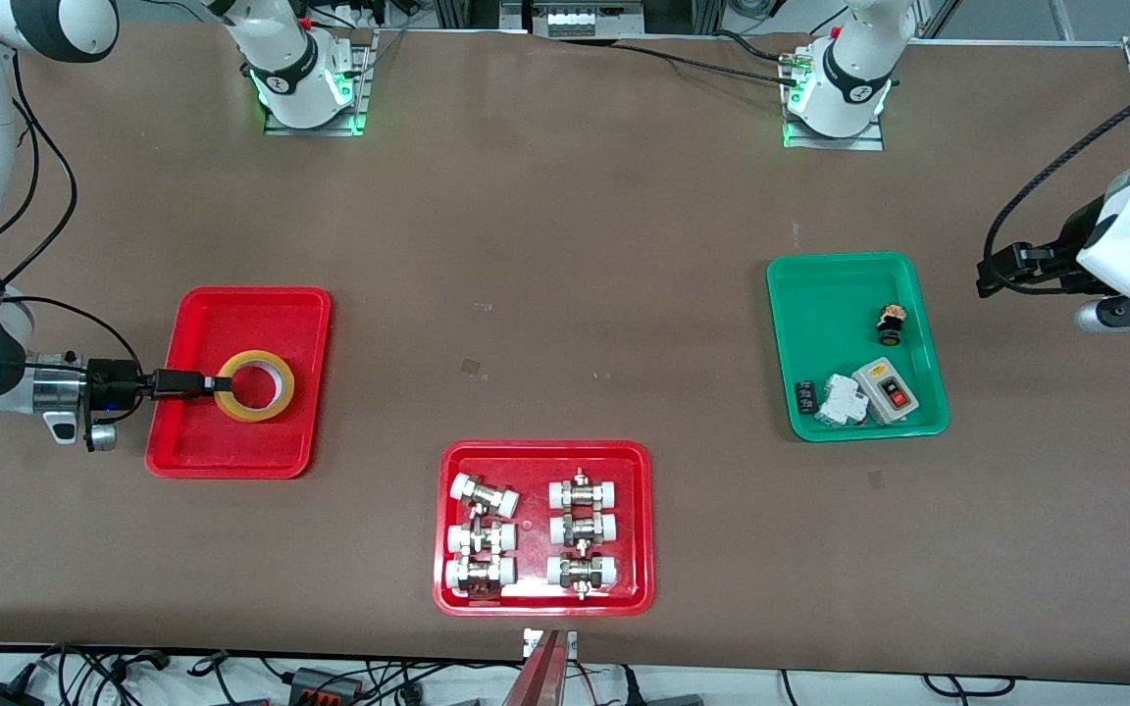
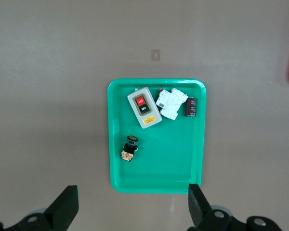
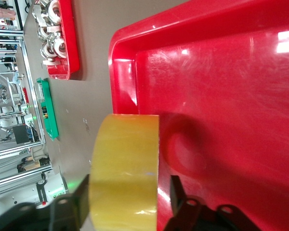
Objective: Left arm passes tape to right arm into tray
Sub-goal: 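Lower the tape into the empty red tray with the right gripper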
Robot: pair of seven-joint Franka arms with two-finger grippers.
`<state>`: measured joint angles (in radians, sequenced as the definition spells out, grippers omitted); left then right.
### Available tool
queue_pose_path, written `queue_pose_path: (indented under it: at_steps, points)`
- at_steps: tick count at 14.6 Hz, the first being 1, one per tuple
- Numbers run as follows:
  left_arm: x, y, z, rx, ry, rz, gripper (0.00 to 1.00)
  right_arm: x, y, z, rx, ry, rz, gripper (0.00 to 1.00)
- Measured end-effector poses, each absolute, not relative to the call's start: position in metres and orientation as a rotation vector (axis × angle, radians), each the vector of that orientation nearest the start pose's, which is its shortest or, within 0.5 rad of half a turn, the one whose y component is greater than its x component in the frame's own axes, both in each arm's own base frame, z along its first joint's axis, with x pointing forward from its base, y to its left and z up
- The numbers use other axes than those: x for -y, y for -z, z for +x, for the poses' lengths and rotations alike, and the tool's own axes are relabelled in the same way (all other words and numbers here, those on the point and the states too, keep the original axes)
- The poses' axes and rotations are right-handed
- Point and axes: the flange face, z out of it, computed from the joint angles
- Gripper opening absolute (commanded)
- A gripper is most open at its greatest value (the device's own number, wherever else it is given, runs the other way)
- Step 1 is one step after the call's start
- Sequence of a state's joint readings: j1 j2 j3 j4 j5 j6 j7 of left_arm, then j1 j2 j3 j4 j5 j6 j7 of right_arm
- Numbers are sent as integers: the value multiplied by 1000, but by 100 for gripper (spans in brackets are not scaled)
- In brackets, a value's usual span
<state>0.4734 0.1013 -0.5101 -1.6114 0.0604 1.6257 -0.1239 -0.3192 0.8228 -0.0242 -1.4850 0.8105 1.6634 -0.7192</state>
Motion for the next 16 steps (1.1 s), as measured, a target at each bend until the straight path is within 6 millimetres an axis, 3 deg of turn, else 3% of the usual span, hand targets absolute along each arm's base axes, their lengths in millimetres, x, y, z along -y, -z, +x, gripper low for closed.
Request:
queue_pose_path:
  at_steps: [3, 6, 13, 16]
  points:
    - [-5, -560, 582, 57, -107, -3131, 100, 154, -184, 647, 37, -155, -2214, 100]
    - [1, -563, 582, 27, -100, -3131, 100, 159, -197, 654, 75, -147, -2254, 100]
    - [14, -564, 575, 83, -131, -3132, 100, 158, -197, 654, 92, -157, -2266, 100]
    - [8, -567, 572, 119, -129, -3141, 100, 161, -191, 654, 217, -182, -2378, 100]
